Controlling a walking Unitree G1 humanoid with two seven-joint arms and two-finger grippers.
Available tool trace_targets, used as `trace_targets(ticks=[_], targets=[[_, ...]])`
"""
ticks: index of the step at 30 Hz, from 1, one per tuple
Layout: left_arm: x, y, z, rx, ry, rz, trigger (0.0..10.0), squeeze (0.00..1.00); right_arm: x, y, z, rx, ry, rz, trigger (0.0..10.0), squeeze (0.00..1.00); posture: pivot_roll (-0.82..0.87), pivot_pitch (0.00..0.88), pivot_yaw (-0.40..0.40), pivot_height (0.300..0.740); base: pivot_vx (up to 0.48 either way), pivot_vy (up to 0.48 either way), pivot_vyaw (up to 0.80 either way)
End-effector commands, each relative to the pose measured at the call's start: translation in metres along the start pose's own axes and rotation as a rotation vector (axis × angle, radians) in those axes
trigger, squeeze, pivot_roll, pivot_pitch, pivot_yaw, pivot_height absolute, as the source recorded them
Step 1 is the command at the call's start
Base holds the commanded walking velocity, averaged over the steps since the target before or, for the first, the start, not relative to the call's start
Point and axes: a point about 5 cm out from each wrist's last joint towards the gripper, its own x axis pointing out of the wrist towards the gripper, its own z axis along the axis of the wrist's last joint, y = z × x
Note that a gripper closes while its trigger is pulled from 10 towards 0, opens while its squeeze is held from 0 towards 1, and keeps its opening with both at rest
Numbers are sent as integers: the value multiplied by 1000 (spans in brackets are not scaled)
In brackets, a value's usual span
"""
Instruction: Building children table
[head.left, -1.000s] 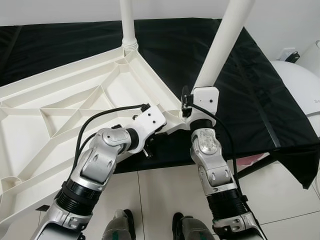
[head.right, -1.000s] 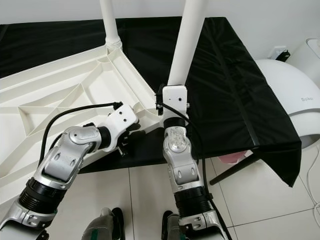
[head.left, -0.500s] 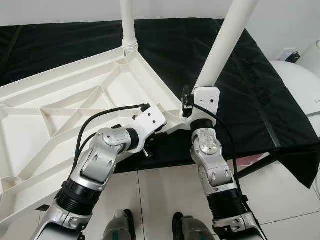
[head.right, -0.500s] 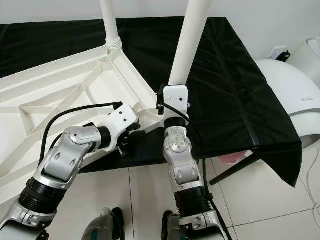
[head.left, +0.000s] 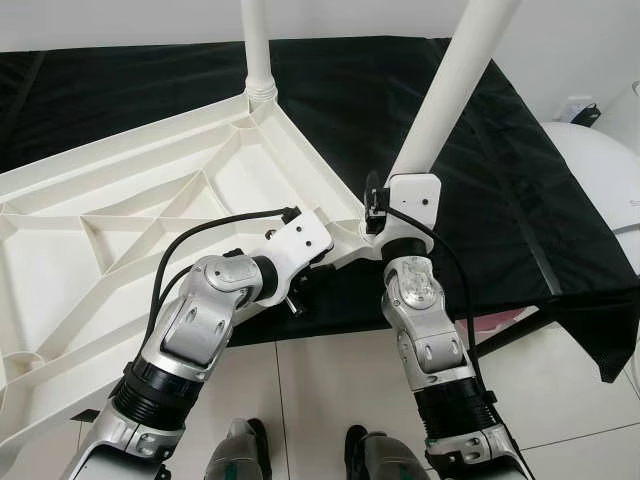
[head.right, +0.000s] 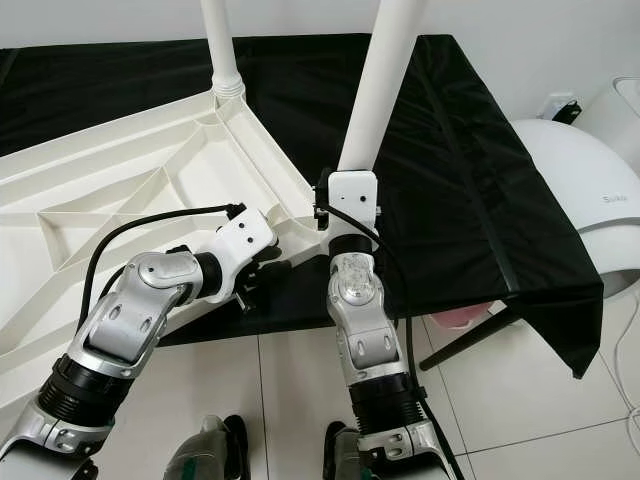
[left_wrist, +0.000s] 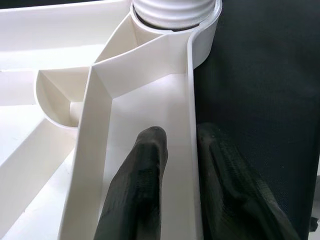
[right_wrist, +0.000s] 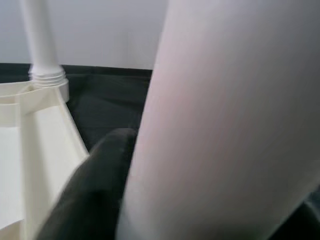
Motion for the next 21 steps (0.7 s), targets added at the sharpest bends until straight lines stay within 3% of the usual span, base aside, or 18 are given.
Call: trace_targets(ticks=[1, 2, 6, 7, 17, 18, 19, 20, 21], targets=[[-1, 6, -1, 6, 4, 72, 10000, 0, -1, -8, -3, -6, 10, -40, 10000, 1000, -102, 189, -26, 740, 0, 0, 0], [-1, 6, 0, 6, 3, 73, 10000, 0, -1, -8, -3, -10, 12, -36, 10000, 75, -102, 189, -26, 740, 0, 0, 0], [-1, 6, 0, 6, 3, 73, 10000, 0, -1, -7, -3, -10, 13, -35, 10000, 75, -102, 189, -26, 740, 0, 0, 0], [-1, 7, 0, 6, 3, 73, 10000, 0, -1, -7, -3, -11, 12, -31, 10000, 0, -102, 189, -26, 740, 0, 0, 0], [0, 6, 1, 3, -3, 76, 10000, 0, -1, -4, -2, -10, 4, -9, 10000, 0, -102, 179, -34, 740, 0, 0, 0], [0, 6, 1, 3, -4, 76, 10000, 0, -1, -3, -2, -10, 0, -4, 8510, 0, -102, 179, -34, 740, 0, 0, 0], [0, 6, 1, 3, -4, 76, 10000, 0, -1, -3, -2, -10, 0, -4, 8510, 0, -102, 179, -34, 740, 0, 0, 0], [0, 6, 1, 3, -5, 77, 10000, 0, -1, -2, -1, -7, -4, 4, 0, 0, -101, 177, -35, 740, 0, 0, 0], [0, 6, 1, 3, -6, 78, 10000, 0, 0, -1, 0, -4, -7, 10, 0, 0, -101, 176, -35, 740, 0, 0, 0]])
